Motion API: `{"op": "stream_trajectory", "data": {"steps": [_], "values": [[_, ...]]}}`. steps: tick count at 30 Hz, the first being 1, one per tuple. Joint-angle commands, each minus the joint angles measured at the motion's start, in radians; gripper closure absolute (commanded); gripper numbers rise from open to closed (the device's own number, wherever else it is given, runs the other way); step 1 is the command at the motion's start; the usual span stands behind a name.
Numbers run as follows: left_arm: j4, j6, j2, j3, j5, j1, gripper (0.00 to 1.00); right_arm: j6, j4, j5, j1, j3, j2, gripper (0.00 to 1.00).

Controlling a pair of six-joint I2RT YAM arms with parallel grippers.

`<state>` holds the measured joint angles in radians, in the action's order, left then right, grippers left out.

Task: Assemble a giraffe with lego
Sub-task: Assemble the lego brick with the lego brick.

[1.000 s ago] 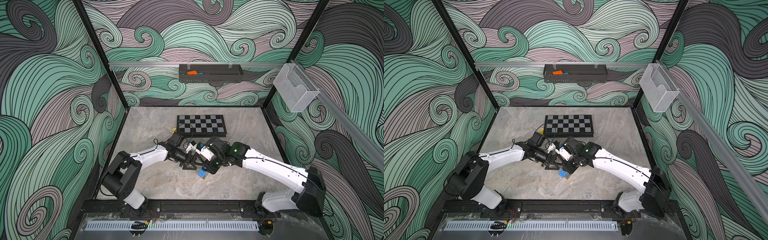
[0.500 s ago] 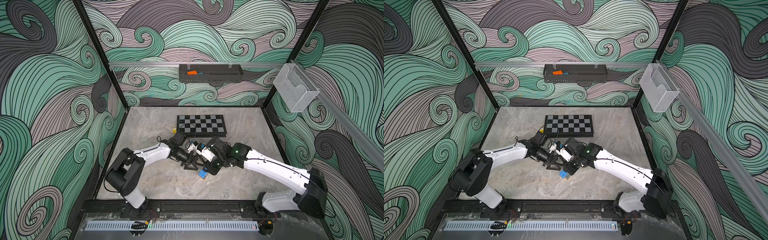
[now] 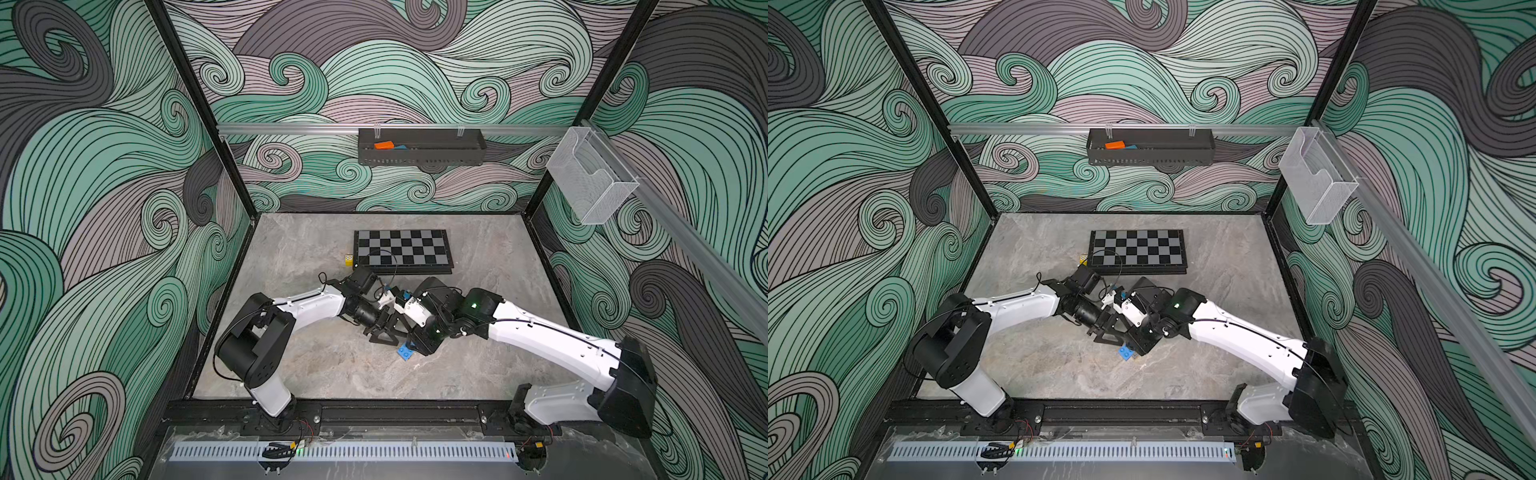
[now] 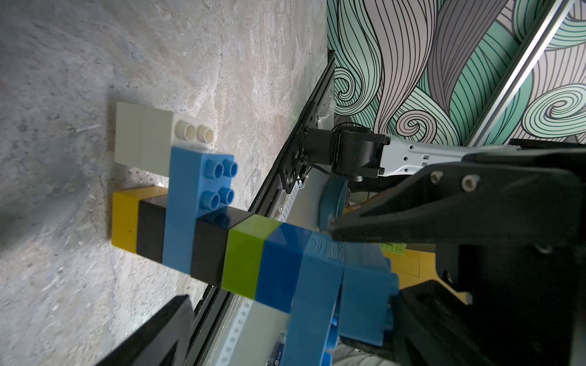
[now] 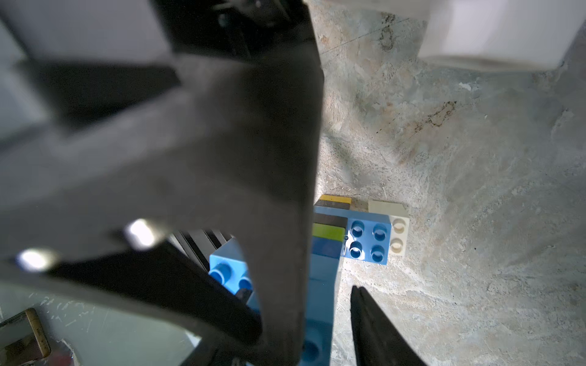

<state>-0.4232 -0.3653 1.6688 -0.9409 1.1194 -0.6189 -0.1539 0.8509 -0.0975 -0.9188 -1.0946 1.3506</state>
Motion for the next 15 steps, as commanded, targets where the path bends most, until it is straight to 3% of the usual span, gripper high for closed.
{"op": "stream_trajectory", "data": {"steps": [1, 15], "values": [[-0.112, 0.023, 0.068, 0.024, -0.239, -0.022, 0.01, -0.016, 0.072, 0.091, 0.035, 0.039, 0.017, 0.47], [-0.113, 0.019, 0.096, -0.017, -0.268, -0.019, 0.01, -0.037, 0.020, -0.032, 0.094, 0.046, -0.075, 0.45]]}}
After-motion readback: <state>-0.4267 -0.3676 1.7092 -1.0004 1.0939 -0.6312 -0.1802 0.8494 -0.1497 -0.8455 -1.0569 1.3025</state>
